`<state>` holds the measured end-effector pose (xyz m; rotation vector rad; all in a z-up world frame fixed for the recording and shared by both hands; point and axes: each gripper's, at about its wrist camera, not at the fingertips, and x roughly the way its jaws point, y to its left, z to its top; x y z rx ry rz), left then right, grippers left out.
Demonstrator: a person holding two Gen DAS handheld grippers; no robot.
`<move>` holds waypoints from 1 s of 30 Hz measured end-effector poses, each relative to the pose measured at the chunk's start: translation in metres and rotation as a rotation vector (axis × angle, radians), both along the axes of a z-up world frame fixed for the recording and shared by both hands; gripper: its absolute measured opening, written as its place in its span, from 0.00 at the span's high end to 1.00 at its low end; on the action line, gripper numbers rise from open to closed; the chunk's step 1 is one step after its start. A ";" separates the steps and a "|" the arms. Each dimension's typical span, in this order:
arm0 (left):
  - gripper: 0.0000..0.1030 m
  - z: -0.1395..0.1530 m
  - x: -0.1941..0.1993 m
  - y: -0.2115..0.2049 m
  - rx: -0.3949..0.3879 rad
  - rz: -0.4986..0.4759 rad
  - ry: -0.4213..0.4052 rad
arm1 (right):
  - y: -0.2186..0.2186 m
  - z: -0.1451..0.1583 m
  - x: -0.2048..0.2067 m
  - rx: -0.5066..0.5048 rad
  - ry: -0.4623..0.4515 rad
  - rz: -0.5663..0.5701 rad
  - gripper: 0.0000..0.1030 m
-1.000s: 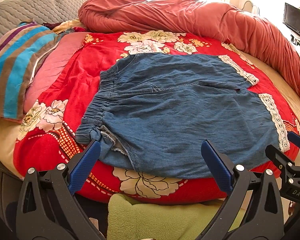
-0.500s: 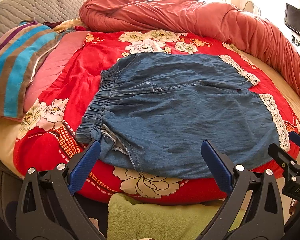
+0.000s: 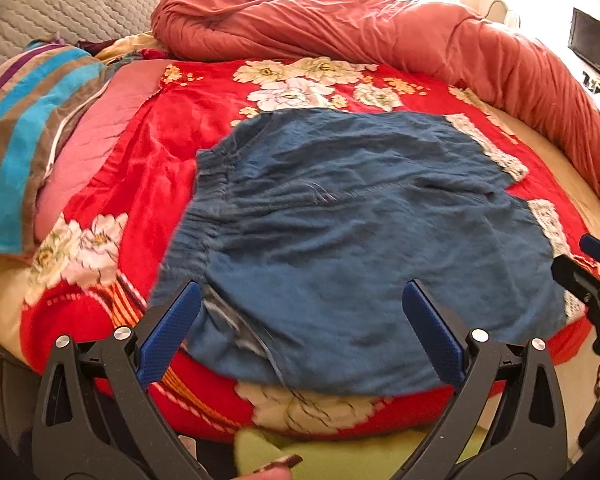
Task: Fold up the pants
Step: 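Lower both tools onto the pants waistband and close on it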
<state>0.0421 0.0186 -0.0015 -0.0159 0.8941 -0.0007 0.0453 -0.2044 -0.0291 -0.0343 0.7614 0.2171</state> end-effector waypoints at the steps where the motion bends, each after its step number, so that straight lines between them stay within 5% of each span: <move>1: 0.08 0.001 0.006 0.004 0.002 0.009 0.002 | 0.001 -0.001 0.010 -0.006 0.012 0.014 0.04; 10: 0.08 0.005 0.078 0.061 -0.034 0.078 0.021 | 0.026 -0.006 0.095 -0.069 0.058 0.116 0.04; 13: 0.08 -0.004 0.110 0.079 -0.077 0.086 0.054 | 0.041 -0.005 0.127 -0.124 0.044 0.174 0.04; 20: 0.08 -0.032 0.166 0.093 -0.003 0.063 0.094 | 0.074 -0.004 0.199 -0.147 0.070 0.323 0.04; 24: 0.08 -0.044 0.186 0.104 -0.050 0.033 0.113 | 0.095 -0.011 0.234 -0.199 0.074 0.382 0.04; 26: 0.12 -0.047 0.192 0.105 -0.030 0.016 0.105 | 0.107 -0.017 0.253 -0.225 0.088 0.410 0.04; 28: 0.33 -0.050 0.198 0.105 -0.020 -0.002 0.105 | 0.115 -0.023 0.270 -0.242 0.107 0.432 0.04; 30: 0.43 -0.055 0.205 0.104 -0.048 -0.038 0.118 | 0.123 -0.027 0.284 -0.260 0.111 0.459 0.04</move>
